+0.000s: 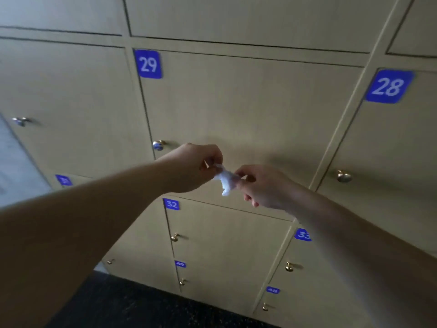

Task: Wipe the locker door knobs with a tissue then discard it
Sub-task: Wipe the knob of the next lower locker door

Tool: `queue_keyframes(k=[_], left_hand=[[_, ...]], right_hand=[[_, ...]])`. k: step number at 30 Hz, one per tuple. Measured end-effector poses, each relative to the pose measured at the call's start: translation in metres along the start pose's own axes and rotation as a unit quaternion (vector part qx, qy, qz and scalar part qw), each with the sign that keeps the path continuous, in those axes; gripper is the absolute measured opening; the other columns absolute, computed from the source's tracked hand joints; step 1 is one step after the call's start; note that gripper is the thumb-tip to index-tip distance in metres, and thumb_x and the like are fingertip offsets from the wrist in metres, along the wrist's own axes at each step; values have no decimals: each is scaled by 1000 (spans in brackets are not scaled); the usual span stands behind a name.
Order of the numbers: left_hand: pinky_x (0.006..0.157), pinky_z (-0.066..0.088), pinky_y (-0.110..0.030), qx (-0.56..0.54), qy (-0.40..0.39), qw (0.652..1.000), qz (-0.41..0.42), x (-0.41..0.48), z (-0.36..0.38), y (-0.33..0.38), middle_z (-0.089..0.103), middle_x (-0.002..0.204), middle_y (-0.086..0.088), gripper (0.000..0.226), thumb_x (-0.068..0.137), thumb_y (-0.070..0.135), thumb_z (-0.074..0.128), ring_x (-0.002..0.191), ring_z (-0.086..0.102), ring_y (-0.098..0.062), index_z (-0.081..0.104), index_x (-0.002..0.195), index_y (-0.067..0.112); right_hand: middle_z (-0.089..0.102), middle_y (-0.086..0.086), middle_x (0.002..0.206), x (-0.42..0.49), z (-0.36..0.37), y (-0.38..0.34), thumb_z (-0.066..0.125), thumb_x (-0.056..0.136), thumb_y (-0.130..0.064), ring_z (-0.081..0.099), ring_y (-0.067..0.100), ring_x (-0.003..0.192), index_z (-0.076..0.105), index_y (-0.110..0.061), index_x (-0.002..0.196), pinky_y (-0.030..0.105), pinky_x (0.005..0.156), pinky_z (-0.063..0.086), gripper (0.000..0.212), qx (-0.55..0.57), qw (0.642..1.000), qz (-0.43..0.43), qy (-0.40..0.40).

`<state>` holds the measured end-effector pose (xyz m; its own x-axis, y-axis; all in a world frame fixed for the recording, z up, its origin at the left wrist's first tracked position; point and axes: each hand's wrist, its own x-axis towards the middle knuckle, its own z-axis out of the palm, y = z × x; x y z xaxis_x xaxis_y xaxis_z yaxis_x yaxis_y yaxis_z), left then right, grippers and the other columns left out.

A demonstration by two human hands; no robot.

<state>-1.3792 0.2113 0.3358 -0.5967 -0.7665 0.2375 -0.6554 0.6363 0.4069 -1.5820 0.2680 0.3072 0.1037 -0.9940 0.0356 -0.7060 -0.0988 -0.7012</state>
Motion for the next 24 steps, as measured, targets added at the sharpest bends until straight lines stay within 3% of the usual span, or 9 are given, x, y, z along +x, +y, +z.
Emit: queue_keyframes(k=[4, 6, 9, 11, 14, 18, 20, 22, 24], left_hand=[[72, 50, -30, -17, -22, 1000, -14, -23, -18, -47, 58, 85, 19, 23, 90, 19, 65, 76, 62, -10, 51, 89, 37], [73, 52, -32, -49, -49, 997, -33, -33, -26, -67, 60, 91, 19, 26, 86, 16, 62, 79, 64, -12, 49, 90, 38], [72, 53, -37, -130, -64, 987, -72, -43, -36, -95, 64, 103, 18, 25, 72, 31, 49, 79, 63, -15, 52, 96, 39], [61, 47, -30, -181, -60, 978, -88, -45, -39, -113, 63, 110, 15, 31, 76, 31, 50, 73, 58, -12, 51, 106, 37], [63, 44, -22, -232, -63, 967, -83, -44, -38, -136, 63, 115, 15, 35, 90, 44, 62, 79, 64, -10, 47, 122, 43], [58, 43, -16, -177, -77, 978, -81, -42, -40, -157, 68, 88, 10, 7, 95, 48, 59, 69, 58, -6, 63, 100, 45], [49, 38, -12, -154, -59, 983, -79, -40, -44, -164, 63, 77, 6, 13, 94, 46, 61, 62, 51, -8, 66, 89, 35], [45, 36, -12, -144, -36, 986, -73, -37, -47, -171, 60, 78, 5, 12, 93, 38, 64, 61, 48, -10, 63, 86, 29], [55, 40, -16, -121, -14, 991, -54, -35, -48, -177, 56, 90, 7, 5, 92, 31, 67, 73, 52, -13, 63, 91, 29]], right_hand=[[69, 1, 73, 36, 32, -33, 58, 76, -44, 64, 28, 69, 61, -25, 82, 43, 66, 54, 20, -23, 999, -27, 21], [70, 3, 73, 50, 49, -48, 60, 77, -32, 63, 26, 67, 57, -22, 84, 45, 68, 55, 12, -24, 999, -40, 26], [71, -4, 72, 71, 73, -68, 59, 78, -24, 66, 19, 66, 54, -29, 87, 43, 68, 58, 11, -26, 998, -60, 18], [69, -8, 78, 80, 86, -81, 60, 79, -26, 66, 18, 73, 52, -37, 92, 42, 72, 58, 19, -39, 996, -82, 4], [65, -10, 80, 91, 100, -96, 62, 82, -32, 60, 17, 74, 41, -39, 97, 38, 72, 54, 26, -67, 991, -114, 5], [64, -2, 82, 98, 107, -109, 64, 92, -36, 54, 14, 69, 37, -27, 104, 31, 67, 44, 30, -119, 985, -124, 16], [59, -4, 75, 103, 109, -112, 67, 90, -35, 49, 12, 63, 37, -25, 103, 31, 61, 41, 34, -117, 987, -106, 25], [58, -5, 74, 110, 108, -115, 67, 90, -37, 50, 14, 63, 38, -25, 103, 32, 61, 43, 34, -124, 989, -75, 26], [61, -4, 78, 115, 104, -120, 63, 92, -38, 52, 17, 67, 39, -28, 104, 33, 63, 44, 28, -145, 988, -48, 3]])
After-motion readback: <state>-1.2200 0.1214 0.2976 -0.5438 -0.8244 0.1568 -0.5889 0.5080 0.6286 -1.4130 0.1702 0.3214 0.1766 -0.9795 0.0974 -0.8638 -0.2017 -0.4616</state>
